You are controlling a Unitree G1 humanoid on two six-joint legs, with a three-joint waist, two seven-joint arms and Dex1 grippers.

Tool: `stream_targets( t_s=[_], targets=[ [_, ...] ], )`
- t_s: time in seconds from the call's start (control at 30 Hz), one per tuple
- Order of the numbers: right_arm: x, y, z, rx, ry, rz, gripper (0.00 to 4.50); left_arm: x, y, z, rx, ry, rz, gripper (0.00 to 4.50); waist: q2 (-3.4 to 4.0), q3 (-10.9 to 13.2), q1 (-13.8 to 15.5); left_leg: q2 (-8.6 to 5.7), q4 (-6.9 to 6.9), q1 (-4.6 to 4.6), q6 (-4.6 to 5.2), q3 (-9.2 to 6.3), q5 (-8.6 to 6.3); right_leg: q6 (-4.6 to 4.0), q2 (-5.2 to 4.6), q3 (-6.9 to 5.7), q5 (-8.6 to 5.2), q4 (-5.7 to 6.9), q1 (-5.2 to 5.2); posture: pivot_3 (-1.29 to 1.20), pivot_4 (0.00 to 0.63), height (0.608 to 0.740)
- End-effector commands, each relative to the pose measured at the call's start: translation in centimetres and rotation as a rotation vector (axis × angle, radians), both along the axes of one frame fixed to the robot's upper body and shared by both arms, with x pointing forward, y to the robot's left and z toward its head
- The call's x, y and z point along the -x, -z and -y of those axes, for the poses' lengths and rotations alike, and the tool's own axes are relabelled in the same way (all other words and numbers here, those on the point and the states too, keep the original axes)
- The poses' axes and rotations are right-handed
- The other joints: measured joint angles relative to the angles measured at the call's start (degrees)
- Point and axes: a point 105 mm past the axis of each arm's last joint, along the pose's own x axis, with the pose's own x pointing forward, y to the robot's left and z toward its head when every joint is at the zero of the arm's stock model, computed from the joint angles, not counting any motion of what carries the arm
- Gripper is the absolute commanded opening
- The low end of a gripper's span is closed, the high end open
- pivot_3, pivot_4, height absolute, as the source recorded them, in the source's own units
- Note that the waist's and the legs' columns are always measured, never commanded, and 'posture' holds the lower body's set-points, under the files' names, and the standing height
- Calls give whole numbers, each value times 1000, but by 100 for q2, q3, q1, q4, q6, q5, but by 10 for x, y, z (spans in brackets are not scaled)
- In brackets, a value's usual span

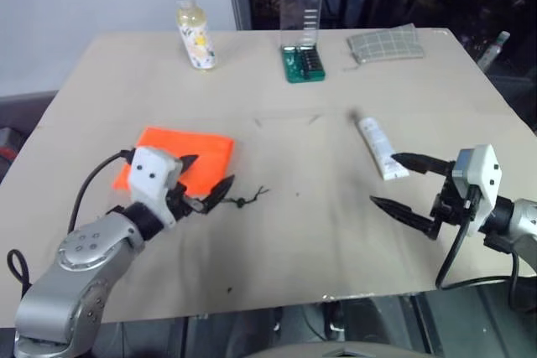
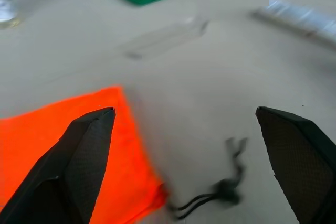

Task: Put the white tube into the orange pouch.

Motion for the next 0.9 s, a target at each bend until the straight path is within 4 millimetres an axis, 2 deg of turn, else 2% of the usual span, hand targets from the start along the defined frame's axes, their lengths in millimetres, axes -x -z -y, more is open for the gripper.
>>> stream_targets(
  t_s=[0.03,0.33,0.47,0.7,0.9],
  targets=[
    [7,-4,-18,28,-114,44,4500,-11,-6,-5,-198,-150,33,4437,1,1,11,0,0,1,0,0,0,0,0,-2,0,3,0,0,150,740],
    [3,-4,-26,45,-169,57,4500,-43,-4,10,-309,-267,-23,4437,-5,4,27,-4,0,-14,5,13,-1,0,18,-4,0,9,-14,0,150,740],
    [3,-6,-25,49,-173,61,4500,-54,2,13,-334,-344,-74,4437,-9,6,19,-4,3,-13,15,16,5,0,34,4,1,13,-14,0,150,740],
    [4,-8,-23,53,-167,57,4500,-63,6,6,-438,-469,-52,4437,-13,7,10,-2,3,-12,25,17,11,0,38,11,1,18,-17,0,150,740],
    [5,-10,-22,47,-162,53,4500,-60,-3,9,-481,-491,18,4437,-16,9,20,-3,4,-12,17,17,6,-3,24,34,2,18,-17,0,150,740]
  ],
)
